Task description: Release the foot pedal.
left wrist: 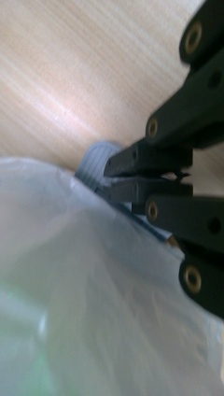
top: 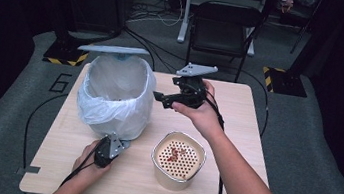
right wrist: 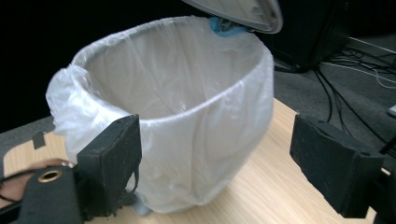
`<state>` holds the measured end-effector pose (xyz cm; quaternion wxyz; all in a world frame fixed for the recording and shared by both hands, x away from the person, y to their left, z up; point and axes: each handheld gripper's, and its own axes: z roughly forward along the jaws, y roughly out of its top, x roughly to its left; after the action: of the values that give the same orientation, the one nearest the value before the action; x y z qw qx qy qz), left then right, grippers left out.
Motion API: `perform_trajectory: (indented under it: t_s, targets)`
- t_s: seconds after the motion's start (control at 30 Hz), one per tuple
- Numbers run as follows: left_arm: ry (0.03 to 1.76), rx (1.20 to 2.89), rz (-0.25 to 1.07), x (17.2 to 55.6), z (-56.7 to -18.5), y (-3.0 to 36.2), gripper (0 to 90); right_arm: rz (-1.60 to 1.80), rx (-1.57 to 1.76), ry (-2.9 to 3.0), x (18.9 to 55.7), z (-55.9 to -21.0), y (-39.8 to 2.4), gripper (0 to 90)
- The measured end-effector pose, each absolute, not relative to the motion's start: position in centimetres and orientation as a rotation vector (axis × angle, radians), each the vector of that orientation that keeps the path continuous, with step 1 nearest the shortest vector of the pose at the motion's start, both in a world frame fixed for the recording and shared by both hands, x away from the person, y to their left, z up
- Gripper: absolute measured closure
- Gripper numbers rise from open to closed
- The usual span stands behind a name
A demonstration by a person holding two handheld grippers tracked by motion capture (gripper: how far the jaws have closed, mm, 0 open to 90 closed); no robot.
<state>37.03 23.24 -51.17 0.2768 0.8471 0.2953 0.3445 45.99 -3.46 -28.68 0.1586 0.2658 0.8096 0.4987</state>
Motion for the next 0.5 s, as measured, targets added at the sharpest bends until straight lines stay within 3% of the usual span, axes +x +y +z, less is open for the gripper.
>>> perform_trajectory:
  t_s: [0.1, 0.23, 0.5]
  targets:
    - [0.820, 2.232, 0.817, 36.8, -50.7, 23.5, 64.0, 1.402, 0.766, 2.321, 45.7, -28.9, -4.3, 17.2]
    - [0.778, 2.242, 0.820, 36.1, -50.3, 22.8, 55.5, 1.361, 0.746, 2.328, 45.1, -29.2, -5.3, 18.1]
    - [0.776, 2.208, 0.717, 35.0, -48.9, 22.0, 48.6, 1.376, 0.755, 2.286, 43.7, -29.1, -8.0, 19.2]
